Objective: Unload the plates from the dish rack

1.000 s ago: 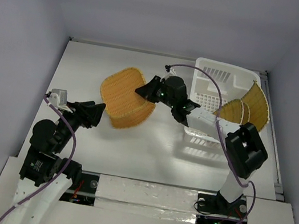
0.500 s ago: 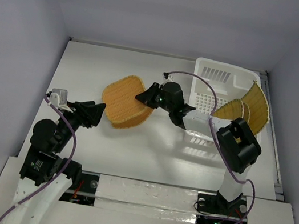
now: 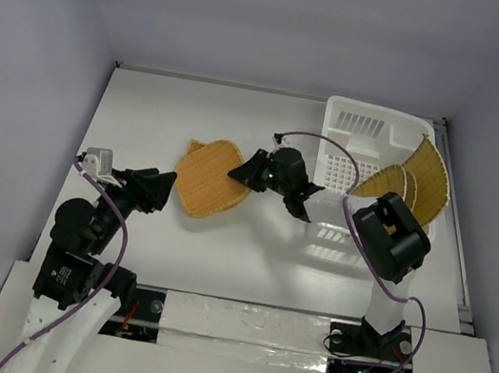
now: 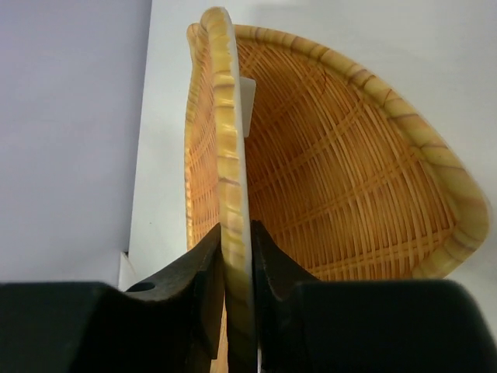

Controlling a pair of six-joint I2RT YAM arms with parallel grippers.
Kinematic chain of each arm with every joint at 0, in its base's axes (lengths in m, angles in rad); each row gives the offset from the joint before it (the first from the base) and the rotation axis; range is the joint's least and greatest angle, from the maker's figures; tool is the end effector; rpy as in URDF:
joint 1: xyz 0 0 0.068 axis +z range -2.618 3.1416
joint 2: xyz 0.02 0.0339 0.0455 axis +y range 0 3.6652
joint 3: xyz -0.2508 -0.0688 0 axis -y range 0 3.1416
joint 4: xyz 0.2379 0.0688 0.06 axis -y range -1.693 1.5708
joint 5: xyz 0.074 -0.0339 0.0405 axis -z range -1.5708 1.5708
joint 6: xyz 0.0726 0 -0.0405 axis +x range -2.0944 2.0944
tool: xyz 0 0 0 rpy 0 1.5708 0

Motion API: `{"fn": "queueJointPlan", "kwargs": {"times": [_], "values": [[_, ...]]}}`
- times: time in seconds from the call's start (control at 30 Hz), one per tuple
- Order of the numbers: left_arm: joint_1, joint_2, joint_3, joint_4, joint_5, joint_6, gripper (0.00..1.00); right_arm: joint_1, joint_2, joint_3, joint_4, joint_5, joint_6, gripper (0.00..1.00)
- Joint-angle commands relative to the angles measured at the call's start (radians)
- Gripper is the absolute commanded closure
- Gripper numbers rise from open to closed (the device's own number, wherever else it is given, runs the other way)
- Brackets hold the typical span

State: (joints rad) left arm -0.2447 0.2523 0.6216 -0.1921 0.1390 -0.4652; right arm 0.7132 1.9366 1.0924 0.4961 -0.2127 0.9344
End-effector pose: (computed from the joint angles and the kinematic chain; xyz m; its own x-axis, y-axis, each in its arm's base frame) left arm 0.1149 -0.0391 0.3437 -0.0141 -0.4544 -0.8907 0.4094 0.8101 -0.4197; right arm 0.3294 0.3053 0.1603 -0.7883 0.3575 -0.5007 -0.2618 0.5417 0.7988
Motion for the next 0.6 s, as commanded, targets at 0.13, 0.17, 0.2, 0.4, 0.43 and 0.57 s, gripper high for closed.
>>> {"fn": "queueJointPlan", "kwargs": {"times": [0.13, 0.17, 0.2, 0.4, 0.43, 0.57], "values": [[0.007, 0.007, 0.001, 0.045, 0.013, -0.003, 0.49, -0.008, -0.007, -0.023, 0.104, 0.001, 0.004, 0.5], [0.007, 0.007, 0.001, 0.046, 0.011, -0.001, 0.49, -0.008, -0.008, -0.023, 0.092, 0.012, -0.008, 0.45], [0.007, 0.008, 0.001, 0.046, 0.013, -0.003, 0.49, -0.008, -0.017, -0.022, 0.072, 0.022, -0.019, 0.41], [0.007, 0.007, 0.0, 0.048, 0.017, -0.001, 0.5, -0.008, -0.039, 0.033, -0.109, 0.108, -0.106, 0.21], [0.007, 0.005, 0.0, 0.048, 0.016, -0.001, 0.5, -0.008, -0.045, 0.047, -0.175, 0.154, -0.121, 0.18], [0.007, 0.004, 0.0, 0.049, 0.019, -0.001, 0.5, -0.008, -0.059, 0.096, -0.293, 0.238, -0.18, 0.12]]}}
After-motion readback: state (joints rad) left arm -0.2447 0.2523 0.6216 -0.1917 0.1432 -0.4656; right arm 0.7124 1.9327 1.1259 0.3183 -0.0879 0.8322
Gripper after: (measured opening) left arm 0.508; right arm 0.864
